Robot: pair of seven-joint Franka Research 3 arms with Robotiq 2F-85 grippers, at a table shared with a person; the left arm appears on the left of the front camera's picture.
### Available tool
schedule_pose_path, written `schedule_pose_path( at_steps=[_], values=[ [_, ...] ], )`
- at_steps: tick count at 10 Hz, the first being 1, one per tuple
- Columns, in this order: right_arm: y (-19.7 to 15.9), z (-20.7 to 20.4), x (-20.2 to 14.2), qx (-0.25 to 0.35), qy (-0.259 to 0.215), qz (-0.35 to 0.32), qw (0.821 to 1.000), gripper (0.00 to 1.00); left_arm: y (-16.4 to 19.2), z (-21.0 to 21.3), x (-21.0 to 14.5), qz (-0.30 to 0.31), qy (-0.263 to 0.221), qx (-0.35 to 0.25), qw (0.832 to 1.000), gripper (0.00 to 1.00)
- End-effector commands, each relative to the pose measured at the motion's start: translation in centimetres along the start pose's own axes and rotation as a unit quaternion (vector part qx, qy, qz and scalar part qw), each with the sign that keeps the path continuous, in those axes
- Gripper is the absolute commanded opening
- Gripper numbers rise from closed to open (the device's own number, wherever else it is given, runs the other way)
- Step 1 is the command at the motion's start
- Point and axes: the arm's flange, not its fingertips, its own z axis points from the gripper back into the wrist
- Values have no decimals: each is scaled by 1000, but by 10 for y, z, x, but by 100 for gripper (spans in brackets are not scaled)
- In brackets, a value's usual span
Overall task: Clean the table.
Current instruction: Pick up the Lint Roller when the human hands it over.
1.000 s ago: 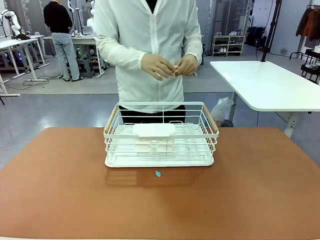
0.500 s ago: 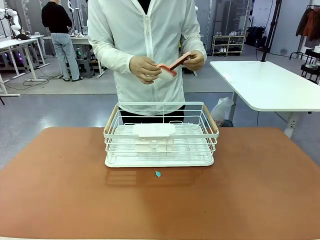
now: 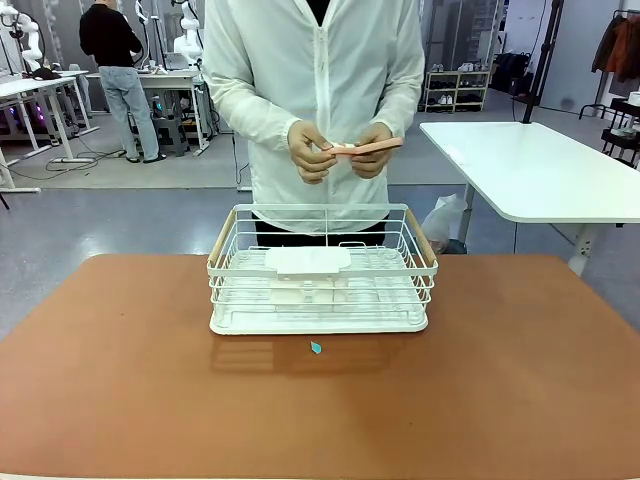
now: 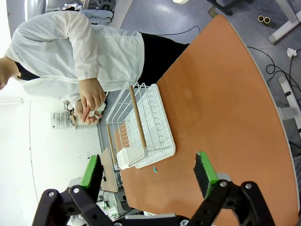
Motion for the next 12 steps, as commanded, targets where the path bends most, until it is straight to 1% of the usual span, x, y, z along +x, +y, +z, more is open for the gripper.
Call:
schedule_pose_path(
  at_steps=[1, 12],
  values=[
    [1, 0, 1, 7, -1, 7, 1000, 100, 0, 3, 2, -7, 2, -10, 1000, 100],
    [1, 0, 1, 7, -1, 7, 1000, 100, 0, 3, 2, -7, 2, -10, 1000, 100]
  ],
)
